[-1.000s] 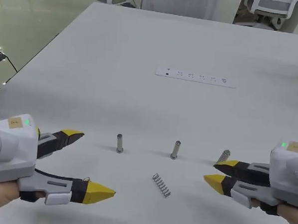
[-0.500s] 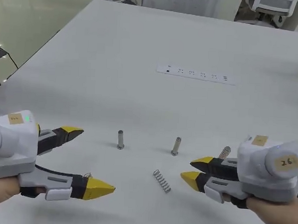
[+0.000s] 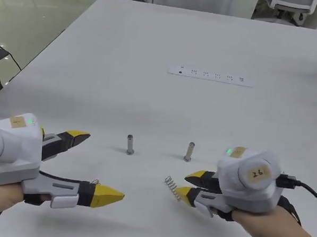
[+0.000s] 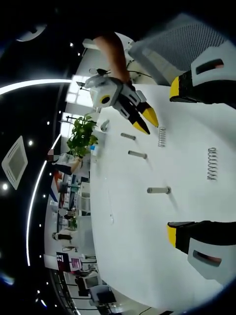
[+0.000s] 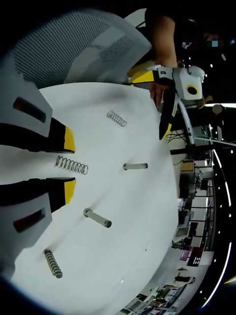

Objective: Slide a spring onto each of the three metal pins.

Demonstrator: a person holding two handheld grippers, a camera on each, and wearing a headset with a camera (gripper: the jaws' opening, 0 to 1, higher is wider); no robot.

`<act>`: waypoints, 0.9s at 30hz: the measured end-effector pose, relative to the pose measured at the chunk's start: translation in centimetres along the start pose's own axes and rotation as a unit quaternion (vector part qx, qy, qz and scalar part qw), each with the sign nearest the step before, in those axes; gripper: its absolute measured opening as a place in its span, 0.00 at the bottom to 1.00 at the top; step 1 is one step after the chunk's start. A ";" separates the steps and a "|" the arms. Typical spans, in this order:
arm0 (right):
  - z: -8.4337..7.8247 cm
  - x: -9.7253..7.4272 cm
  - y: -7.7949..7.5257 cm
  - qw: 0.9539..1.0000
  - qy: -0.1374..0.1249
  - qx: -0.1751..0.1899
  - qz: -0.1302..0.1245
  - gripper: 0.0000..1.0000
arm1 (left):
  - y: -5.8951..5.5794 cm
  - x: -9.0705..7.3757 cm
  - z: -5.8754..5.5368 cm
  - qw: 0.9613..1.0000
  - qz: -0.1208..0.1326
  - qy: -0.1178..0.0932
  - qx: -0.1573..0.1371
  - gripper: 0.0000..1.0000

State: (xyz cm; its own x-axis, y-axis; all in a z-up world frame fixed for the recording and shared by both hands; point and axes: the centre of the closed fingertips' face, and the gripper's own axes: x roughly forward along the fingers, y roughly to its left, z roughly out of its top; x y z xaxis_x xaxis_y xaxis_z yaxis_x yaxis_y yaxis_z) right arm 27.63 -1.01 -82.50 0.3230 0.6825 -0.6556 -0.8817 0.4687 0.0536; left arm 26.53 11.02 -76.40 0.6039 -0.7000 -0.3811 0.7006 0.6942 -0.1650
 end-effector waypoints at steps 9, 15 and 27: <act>-1.0 1.5 -0.1 1.000 0.022 -0.008 -0.007 0.17 | -0.1 0.0 -0.2 1.000 -0.003 0.005 0.000 0.98; -2.2 2.3 0.3 0.999 0.043 -0.024 -0.009 0.15 | -0.1 -0.1 -0.4 1.000 0.000 0.006 -0.001 0.98; -1.5 1.9 0.0 0.999 0.027 -0.041 -0.003 0.08 | -0.3 -0.2 -0.2 1.000 -0.001 0.004 0.001 0.98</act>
State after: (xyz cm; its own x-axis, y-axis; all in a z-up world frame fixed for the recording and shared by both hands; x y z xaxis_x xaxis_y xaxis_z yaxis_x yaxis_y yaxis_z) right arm 27.71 -0.52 -84.85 0.3118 0.6481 -0.6948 -0.9056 0.4239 -0.0109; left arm 26.11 11.04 -76.47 0.5987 -0.7003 -0.3886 0.7028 0.6921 -0.1645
